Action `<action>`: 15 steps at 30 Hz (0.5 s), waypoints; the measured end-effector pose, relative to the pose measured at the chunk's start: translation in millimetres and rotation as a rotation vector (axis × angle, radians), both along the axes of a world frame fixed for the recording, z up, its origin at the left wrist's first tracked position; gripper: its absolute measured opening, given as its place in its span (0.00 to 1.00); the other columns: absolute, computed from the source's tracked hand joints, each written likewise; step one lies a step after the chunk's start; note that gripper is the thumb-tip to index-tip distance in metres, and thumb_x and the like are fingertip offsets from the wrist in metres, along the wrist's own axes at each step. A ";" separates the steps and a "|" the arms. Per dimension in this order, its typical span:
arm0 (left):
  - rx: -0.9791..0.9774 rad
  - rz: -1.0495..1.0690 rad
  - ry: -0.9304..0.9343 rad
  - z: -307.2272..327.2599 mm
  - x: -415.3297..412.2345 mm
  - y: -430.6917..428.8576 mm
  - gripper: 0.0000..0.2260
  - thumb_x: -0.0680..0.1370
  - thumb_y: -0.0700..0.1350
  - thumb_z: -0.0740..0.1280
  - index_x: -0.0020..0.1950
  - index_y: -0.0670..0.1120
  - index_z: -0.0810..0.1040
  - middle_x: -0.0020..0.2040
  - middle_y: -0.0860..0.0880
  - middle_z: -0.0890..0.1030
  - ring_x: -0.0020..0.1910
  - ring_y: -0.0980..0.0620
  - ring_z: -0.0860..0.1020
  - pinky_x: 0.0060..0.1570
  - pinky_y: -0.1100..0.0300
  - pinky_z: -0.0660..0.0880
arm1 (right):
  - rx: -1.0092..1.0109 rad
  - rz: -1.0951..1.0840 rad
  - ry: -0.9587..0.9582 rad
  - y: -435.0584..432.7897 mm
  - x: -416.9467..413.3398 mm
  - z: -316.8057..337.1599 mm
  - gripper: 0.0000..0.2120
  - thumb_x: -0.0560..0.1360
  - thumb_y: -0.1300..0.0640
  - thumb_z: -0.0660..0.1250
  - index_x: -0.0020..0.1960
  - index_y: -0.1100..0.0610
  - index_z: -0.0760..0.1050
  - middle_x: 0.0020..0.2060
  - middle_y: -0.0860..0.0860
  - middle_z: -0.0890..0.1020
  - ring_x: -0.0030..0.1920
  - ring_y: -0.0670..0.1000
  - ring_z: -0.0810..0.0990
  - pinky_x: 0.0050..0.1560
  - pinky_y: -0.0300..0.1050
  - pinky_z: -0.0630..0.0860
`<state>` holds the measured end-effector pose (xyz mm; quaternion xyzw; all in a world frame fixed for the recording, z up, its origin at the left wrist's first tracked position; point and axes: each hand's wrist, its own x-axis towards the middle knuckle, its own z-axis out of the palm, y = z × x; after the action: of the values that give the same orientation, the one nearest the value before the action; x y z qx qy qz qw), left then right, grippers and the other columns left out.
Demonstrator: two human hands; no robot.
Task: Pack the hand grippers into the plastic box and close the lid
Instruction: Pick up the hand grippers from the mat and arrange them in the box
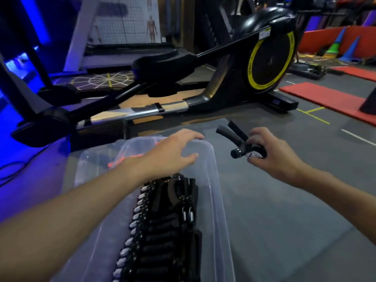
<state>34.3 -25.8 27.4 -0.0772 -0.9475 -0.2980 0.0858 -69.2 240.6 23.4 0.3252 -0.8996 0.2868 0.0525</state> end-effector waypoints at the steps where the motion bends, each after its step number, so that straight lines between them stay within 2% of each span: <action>1: 0.006 -0.020 0.015 4.9 12.9 -1.8 0.21 0.75 0.53 0.66 0.68 0.57 0.70 0.66 0.61 0.71 0.65 0.56 0.73 0.65 0.49 0.71 | -0.012 0.035 -0.001 -6.2 14.0 12.1 0.26 0.70 0.60 0.73 0.62 0.49 0.64 0.53 0.41 0.81 0.53 0.47 0.78 0.54 0.45 0.73; 3: 0.018 -0.062 0.062 12.3 34.7 -3.2 0.22 0.75 0.51 0.69 0.68 0.57 0.70 0.65 0.61 0.70 0.65 0.56 0.73 0.66 0.54 0.71 | -0.049 0.115 -0.035 -18.3 40.8 27.0 0.26 0.70 0.61 0.73 0.60 0.46 0.64 0.52 0.39 0.81 0.50 0.41 0.77 0.51 0.38 0.72; 5: -0.013 -0.075 0.121 19.1 52.2 -4.8 0.21 0.75 0.47 0.70 0.68 0.54 0.72 0.65 0.59 0.71 0.65 0.59 0.71 0.67 0.65 0.66 | -0.063 0.191 -0.079 -30.1 63.2 31.5 0.26 0.70 0.62 0.73 0.61 0.47 0.65 0.52 0.39 0.81 0.50 0.33 0.76 0.48 0.29 0.69; 7: -0.006 -0.031 0.163 23.7 67.5 -11.2 0.20 0.76 0.40 0.68 0.67 0.50 0.74 0.65 0.57 0.70 0.64 0.63 0.69 0.63 0.76 0.60 | -0.014 0.262 -0.096 -41.3 79.7 29.5 0.26 0.70 0.63 0.73 0.62 0.49 0.66 0.53 0.39 0.80 0.50 0.28 0.74 0.48 0.25 0.67; 8: 0.011 0.009 0.174 24.7 74.6 -16.3 0.19 0.76 0.38 0.66 0.66 0.50 0.74 0.65 0.57 0.71 0.63 0.65 0.68 0.62 0.78 0.58 | 0.038 0.299 -0.082 -47.6 85.9 28.1 0.26 0.70 0.63 0.73 0.62 0.50 0.66 0.54 0.39 0.80 0.49 0.26 0.72 0.48 0.24 0.66; 9: 0.024 0.043 0.172 23.0 80.3 -23.2 0.18 0.77 0.37 0.65 0.66 0.50 0.74 0.65 0.57 0.71 0.63 0.65 0.68 0.64 0.75 0.59 | 0.093 0.336 -0.063 -54.1 91.0 26.4 0.25 0.70 0.63 0.72 0.62 0.50 0.66 0.56 0.40 0.79 0.49 0.26 0.71 0.47 0.23 0.65; 12: 0.016 0.106 0.124 11.9 95.6 -44.2 0.15 0.80 0.41 0.65 0.65 0.53 0.75 0.66 0.58 0.71 0.67 0.60 0.69 0.68 0.60 0.65 | 0.196 0.456 -0.058 -76.7 102.6 20.4 0.23 0.70 0.64 0.70 0.60 0.49 0.67 0.58 0.42 0.77 0.55 0.31 0.71 0.50 0.26 0.66; 15: 0.014 0.177 0.020 4.2 105.7 -56.6 0.15 0.81 0.46 0.64 0.67 0.55 0.74 0.69 0.57 0.72 0.69 0.58 0.69 0.69 0.57 0.66 | 0.254 0.560 -0.083 -96.3 116.2 15.6 0.23 0.70 0.64 0.69 0.58 0.47 0.65 0.57 0.40 0.76 0.61 0.40 0.72 0.58 0.39 0.71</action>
<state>140.0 -82.4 31.6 0.0046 -0.9477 -0.2950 0.1216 47.0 144.2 38.9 0.5523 -0.8051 0.1884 -0.1063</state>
